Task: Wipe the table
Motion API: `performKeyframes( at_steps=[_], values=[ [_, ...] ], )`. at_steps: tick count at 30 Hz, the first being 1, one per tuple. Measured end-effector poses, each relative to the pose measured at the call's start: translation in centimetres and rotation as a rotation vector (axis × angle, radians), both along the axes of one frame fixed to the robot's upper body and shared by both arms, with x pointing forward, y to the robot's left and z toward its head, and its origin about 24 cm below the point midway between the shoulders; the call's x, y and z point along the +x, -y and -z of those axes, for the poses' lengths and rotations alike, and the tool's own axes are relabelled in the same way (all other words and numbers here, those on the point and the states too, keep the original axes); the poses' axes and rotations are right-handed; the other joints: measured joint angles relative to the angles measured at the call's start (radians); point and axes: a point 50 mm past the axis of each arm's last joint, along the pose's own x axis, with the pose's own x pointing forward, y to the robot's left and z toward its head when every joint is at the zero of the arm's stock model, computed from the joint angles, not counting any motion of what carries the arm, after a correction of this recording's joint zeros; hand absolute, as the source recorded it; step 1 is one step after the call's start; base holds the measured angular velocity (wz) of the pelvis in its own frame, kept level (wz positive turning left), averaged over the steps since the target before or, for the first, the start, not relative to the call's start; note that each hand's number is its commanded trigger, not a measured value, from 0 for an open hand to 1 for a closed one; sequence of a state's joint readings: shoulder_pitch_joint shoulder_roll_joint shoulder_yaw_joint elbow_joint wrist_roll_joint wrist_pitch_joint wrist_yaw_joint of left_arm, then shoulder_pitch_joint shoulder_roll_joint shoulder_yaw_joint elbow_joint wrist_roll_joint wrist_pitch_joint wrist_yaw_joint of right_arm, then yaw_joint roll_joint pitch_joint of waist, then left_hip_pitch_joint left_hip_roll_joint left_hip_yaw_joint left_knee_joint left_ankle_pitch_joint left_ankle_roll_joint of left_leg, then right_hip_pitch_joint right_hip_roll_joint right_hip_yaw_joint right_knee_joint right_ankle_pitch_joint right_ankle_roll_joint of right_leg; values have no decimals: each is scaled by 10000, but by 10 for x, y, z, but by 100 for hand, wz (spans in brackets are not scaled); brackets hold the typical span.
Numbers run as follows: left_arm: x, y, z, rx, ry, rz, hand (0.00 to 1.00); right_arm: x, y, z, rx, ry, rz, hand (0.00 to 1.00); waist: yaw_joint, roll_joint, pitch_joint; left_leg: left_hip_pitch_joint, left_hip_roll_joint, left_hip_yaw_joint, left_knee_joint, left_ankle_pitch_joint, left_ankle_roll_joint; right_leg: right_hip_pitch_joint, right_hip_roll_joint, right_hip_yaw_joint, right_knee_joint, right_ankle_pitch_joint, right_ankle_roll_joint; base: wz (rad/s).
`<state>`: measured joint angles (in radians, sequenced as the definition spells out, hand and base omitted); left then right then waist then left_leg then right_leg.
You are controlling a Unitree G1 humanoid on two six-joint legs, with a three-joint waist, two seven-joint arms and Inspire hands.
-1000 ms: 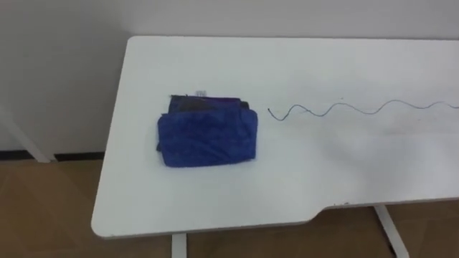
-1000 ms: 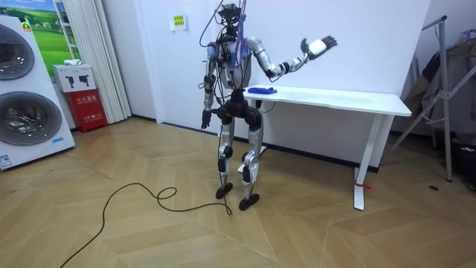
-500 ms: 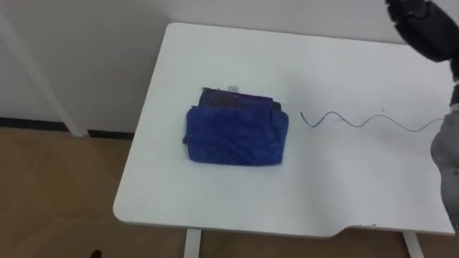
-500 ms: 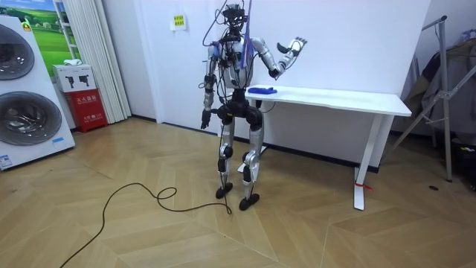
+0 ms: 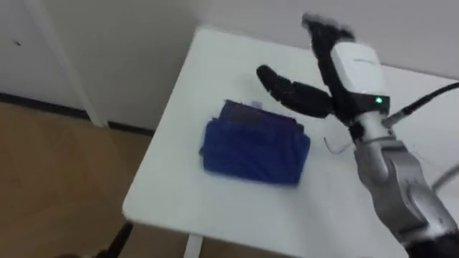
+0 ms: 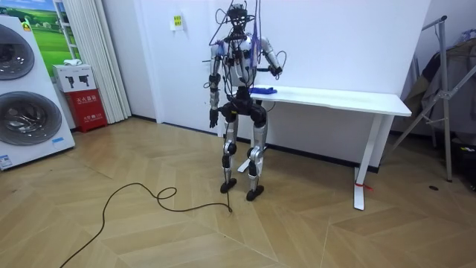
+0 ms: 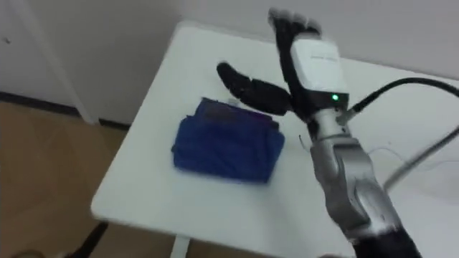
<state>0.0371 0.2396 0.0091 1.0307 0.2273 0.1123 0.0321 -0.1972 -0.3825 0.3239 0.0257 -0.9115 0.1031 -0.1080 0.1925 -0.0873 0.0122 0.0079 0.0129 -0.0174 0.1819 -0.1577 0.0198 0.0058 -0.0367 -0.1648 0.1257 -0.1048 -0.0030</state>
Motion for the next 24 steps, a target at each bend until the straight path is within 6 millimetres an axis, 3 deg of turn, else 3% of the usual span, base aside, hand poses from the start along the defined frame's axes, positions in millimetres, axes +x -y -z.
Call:
performKeyframes(
  at_steps=[1,3,5,9,15,24],
  values=[
    [0,2,1,-98,-77,15,0,-1,-3,4,-201,-198,-136,0,-86,163,44,76,27,12,-24,-1,-2,131,-4,-118,120,2,1,21],
    [3,3,1,-185,-32,38,0,-1,-4,14,-572,-603,-156,0,-171,321,49,127,69,116,-168,2,-8,136,32,-259,128,1,-1,11],
    [6,4,0,-316,70,-63,0,-2,-3,31,-900,-1359,-3,0,-151,361,46,186,74,174,-300,13,-26,123,58,-239,129,-7,-12,-2],
    [6,7,1,-528,85,-132,0,-5,-5,53,-1034,-2664,197,0,-58,277,56,184,-1,377,-472,-25,-49,-54,117,-17,291,-91,-55,-14],
    [-1,8,5,-655,-225,-315,0,-7,-16,56,-777,-2840,5,0,-179,-44,-39,214,-35,375,-447,-43,-19,-3,107,5,296,-94,-46,-1],
    [-2,13,7,-698,-172,-434,0,-29,-23,64,-471,-3074,-450,0,-258,163,52,188,-43,237,-479,-59,-3,5,98,-113,282,-103,-29,3]
  ],
)
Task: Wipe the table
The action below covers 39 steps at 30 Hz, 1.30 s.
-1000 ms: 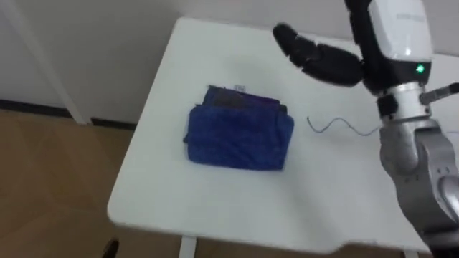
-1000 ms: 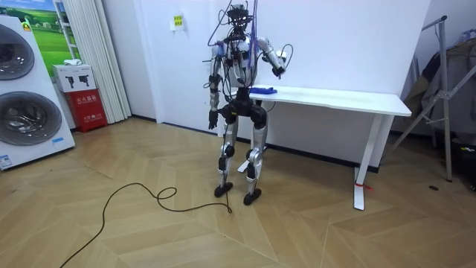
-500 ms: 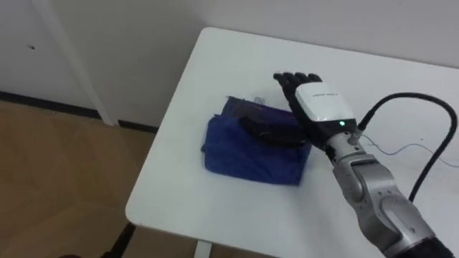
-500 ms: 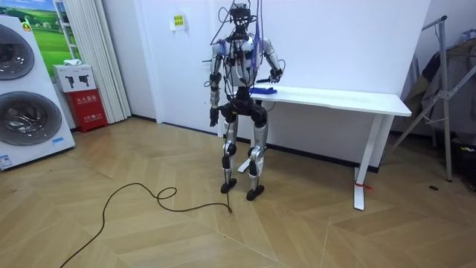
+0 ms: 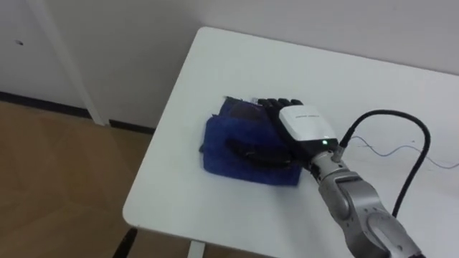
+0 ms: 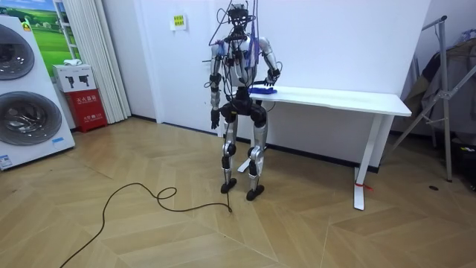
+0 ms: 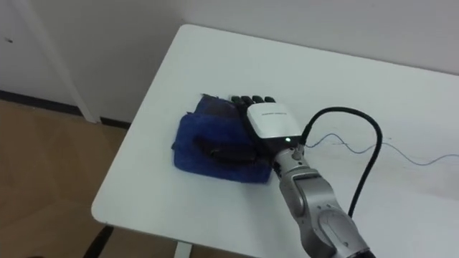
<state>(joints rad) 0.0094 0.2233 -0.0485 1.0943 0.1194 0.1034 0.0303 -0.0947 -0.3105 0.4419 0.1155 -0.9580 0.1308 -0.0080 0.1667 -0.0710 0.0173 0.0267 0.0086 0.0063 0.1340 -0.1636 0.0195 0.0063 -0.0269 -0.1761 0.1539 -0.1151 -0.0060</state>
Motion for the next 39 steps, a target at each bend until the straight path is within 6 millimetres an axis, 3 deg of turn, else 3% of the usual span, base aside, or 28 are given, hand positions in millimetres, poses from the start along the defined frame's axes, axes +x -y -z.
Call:
performKeyframes(
  at_steps=[7,13,18,20,24,39],
  values=[
    [1,4,1,-16,42,64,0,-21,5,19,-226,-516,126,0,-16,63,-15,32,-5,-38,5,-9,12,74,-17,-81,-18,-11,18,3],
    [3,5,0,-28,174,94,0,-28,6,25,-831,-440,19,0,-26,177,-98,136,-25,-42,7,-11,14,187,-25,-57,-17,-36,53,0],
    [3,5,0,-55,285,138,0,-32,9,32,-992,-620,43,0,-4,196,-107,204,-45,-121,12,-13,16,279,-38,-120,-21,-41,57,3],
    [1,5,0,-43,240,127,0,-32,11,36,-1042,-702,115,100,-13,193,-114,220,-45,-122,18,-13,16,299,-46,-155,-18,-42,58,0],
    [-7,4,2,-61,50,68,0,-34,14,45,-1395,-739,141,100,-22,172,-140,372,-49,-160,19,-77,26,521,-59,-254,-45,-72,92,5],
    [-18,1,3,302,-55,-302,0,-20,24,40,-792,655,1033,100,0,186,-142,557,-119,-372,137,-186,78,937,-103,-446,-197,-112,143,5]
  ],
)
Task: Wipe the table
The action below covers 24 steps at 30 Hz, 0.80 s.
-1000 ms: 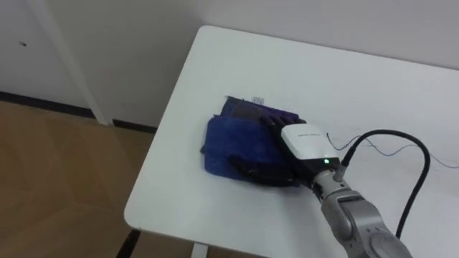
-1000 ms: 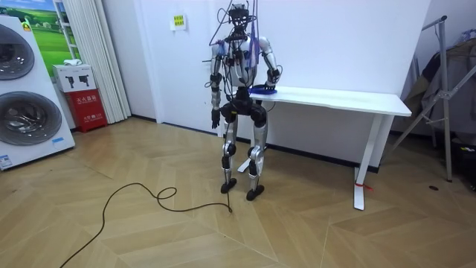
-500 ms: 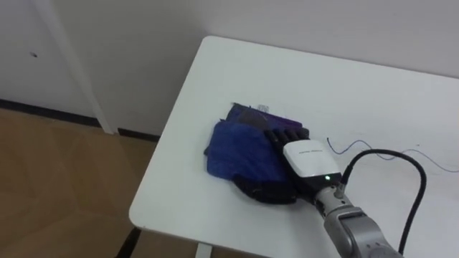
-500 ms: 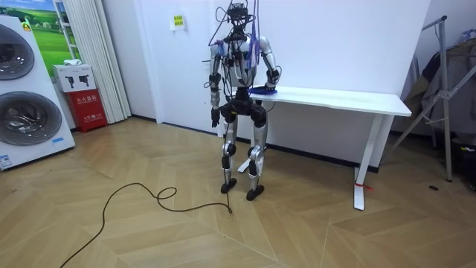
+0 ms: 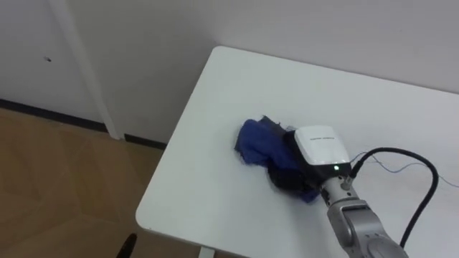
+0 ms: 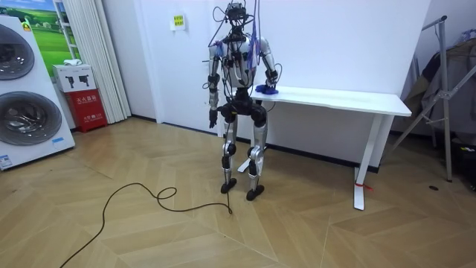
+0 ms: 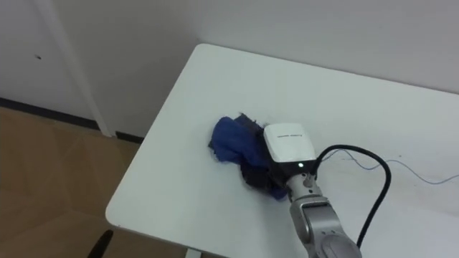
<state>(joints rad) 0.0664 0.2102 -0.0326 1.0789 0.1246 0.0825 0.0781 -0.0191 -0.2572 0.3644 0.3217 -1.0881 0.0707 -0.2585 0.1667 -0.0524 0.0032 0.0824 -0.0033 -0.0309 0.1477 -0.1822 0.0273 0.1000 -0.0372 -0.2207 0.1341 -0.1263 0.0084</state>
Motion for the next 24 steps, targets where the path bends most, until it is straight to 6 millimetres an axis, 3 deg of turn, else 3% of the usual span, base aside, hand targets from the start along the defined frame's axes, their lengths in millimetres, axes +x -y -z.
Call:
performKeyframes(
  at_steps=[13,20,24],
  values=[
    [9,0,-6,-36,678,1,0,3,4,-2,792,-356,276,100,-34,-3,-35,-3,-26,-20,-6,-3,10,-13,-24,-4,9,-7,11,0],
    [6,7,-3,-238,523,-197,0,8,7,-3,2661,-1473,1145,100,2,0,-32,6,-9,103,-48,-7,17,-89,-4,202,26,-7,11,-5],
    [1,8,-1,-355,281,-617,0,14,18,4,4132,-2003,1991,100,-107,-14,-30,26,-10,150,-15,-9,21,-86,-13,229,47,-6,12,-1]
  ],
)
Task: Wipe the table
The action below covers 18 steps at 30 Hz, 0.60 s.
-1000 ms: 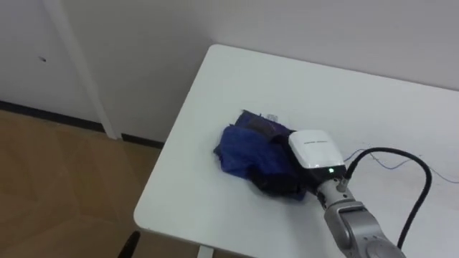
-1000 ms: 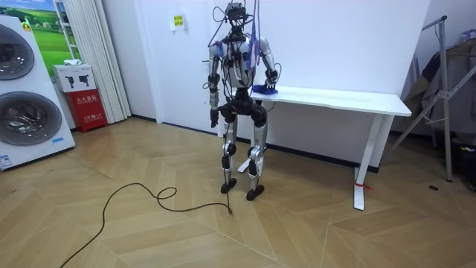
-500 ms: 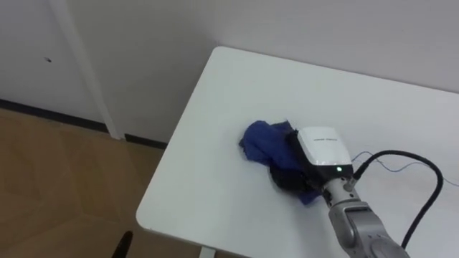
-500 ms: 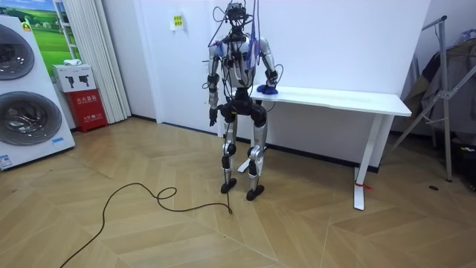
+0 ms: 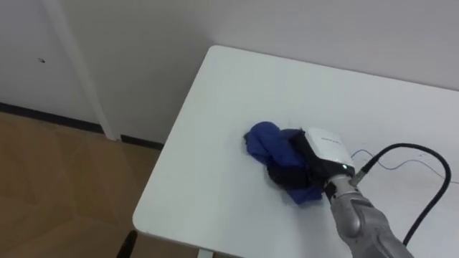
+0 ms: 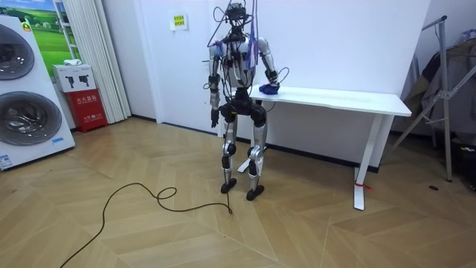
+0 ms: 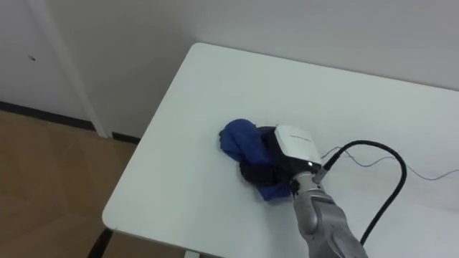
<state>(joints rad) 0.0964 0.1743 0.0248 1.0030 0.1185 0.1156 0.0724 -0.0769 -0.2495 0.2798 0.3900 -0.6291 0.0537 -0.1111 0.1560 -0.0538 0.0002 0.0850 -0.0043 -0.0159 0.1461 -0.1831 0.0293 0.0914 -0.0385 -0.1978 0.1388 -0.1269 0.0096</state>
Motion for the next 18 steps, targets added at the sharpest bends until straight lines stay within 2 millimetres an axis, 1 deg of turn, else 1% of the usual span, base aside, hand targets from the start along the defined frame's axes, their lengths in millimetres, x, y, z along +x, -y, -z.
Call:
performKeyframes(
  at_steps=[1,2,4,6,7,8,10,11,12,13,14,15,16,18],
  values=[
    [-6,-3,1,-22,-97,-310,0,1,5,3,321,-89,340,100,-151,-2,6,26,-16,-53,58,1,5,74,-25,-81,-23,0,1,13],
    [-9,-4,1,-21,-173,-479,0,2,10,5,504,-136,644,100,-206,5,10,66,-25,-93,57,0,10,122,-38,-123,-23,-3,6,18],
    [-18,-9,2,22,-358,-966,0,0,29,12,683,-137,1784,100,-291,1,7,125,-54,-171,56,-25,47,251,-73,-257,-31,-31,50,17],
    [-32,-16,2,184,-672,-1547,0,-6,68,20,580,-201,3843,100,-549,-31,-4,114,-83,-338,147,-63,103,357,-159,-405,-22,-75,121,23],
    [-36,-17,2,204,-750,-1709,0,-9,80,21,562,-212,4465,100,-604,-27,-6,116,-97,-348,166,-71,117,378,-180,-422,-23,-84,137,15],
    [-46,-22,2,278,-899,-2098,0,-18,102,25,667,-222,5713,100,-712,-51,-31,143,-124,-374,188,-88,144,434,-210,-496,-19,-91,156,7],
    [-64,-32,0,628,-1266,-2615,0,-43,143,27,528,-230,7824,100,-831,-114,-76,164,-129,-386,199,-114,177,464,-212,-513,-10,-93,164,3],
    [-68,-35,-1,735,-1384,-2657,0,-49,152,27,496,-273,8257,100,-888,-132,-87,166,-129,-381,197,-116,179,462,-211,-506,-10,-92,165,0],
    [-75,-39,-2,910,-1546,-2828,0,-62,167,30,410,-440,9061,100,-1048,-151,-100,176,-131,-382,204,-116,180,467,-204,-501,-15,-92,165,0],
    [-77,-41,-3,987,-1607,-2903,0,-67,173,30,380,-434,9419,100,-1110,-160,-102,200,-131,-386,217,-116,179,481,-200,-504,-15,-92,165,0],
    [-82,-45,-3,1087,-1738,-3091,0,-77,182,31,339,-437,10067,100,-1243,-161,-101,276,-113,-386,201,-116,179,537,-185,-487,-12,-92,165,0],
    [-84,-47,-4,1226,-1809,-3147,0,-89,190,32,176,-540,10526,100,-1353,-163,-103,312,-98,-378,179,-135,163,568,-170,-485,-14,-92,165,-3],
    [-85,-49,-5,1270,-1775,-3288,0,-96,196,31,215,-509,10971,100,-1489,-175,-105,305,-82,-370,155,-146,155,563,-160,-478,-19,-92,165,-6],
    [-84,-49,-5,1272,-1757,-3330,0,-106,202,32,69,-551,11328,100,-1594,-181,-112,314,-73,-293,166,-158,137,552,-140,-430,-30,-92,165,-12]
  ],
)
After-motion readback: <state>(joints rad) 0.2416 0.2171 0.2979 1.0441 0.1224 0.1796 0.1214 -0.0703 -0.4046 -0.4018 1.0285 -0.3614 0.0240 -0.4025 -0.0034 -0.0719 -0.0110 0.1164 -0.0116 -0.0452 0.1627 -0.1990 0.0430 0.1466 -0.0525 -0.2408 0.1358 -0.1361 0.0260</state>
